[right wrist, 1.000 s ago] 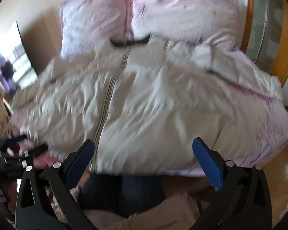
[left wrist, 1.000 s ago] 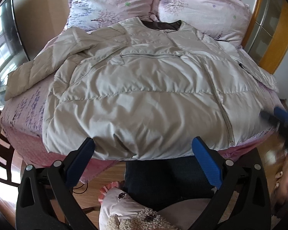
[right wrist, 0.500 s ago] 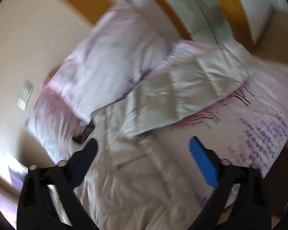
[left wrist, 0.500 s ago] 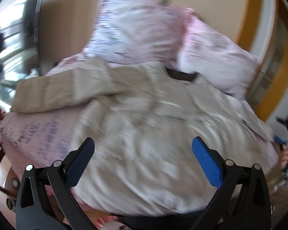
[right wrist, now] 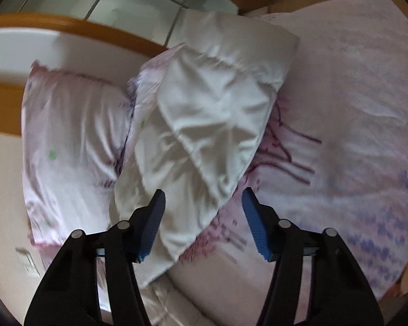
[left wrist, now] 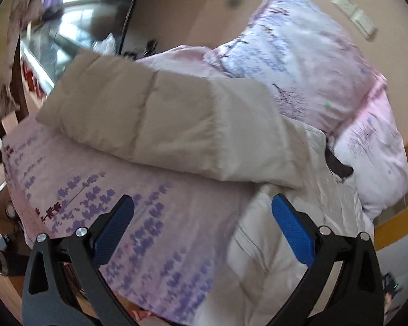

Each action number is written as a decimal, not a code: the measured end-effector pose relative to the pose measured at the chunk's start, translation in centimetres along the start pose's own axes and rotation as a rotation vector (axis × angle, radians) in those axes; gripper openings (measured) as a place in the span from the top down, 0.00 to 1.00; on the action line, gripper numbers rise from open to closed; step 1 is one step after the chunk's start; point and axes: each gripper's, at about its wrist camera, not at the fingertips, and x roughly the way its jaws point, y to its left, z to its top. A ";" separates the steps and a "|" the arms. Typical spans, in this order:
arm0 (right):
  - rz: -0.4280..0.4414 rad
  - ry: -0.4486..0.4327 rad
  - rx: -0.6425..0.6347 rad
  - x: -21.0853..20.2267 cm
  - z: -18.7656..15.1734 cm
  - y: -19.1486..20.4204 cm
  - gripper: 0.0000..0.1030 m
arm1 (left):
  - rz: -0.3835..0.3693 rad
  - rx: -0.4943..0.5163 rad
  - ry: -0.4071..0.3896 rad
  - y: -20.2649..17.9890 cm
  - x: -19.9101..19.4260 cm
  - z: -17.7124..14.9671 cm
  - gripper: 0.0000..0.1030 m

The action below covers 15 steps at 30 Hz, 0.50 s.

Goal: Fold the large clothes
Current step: 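Grasp the jacket sleeve with the right gripper and lift it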

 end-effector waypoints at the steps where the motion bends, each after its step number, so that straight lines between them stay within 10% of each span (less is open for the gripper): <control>1: -0.004 -0.011 0.010 0.2 0.4 -0.3 0.49 | -0.003 -0.022 0.005 0.5 0.5 0.4 0.02; 15: -0.127 -0.173 -0.132 -0.2 1.1 1.6 0.95 | -0.084 -0.127 0.013 2.1 3.1 1.8 0.03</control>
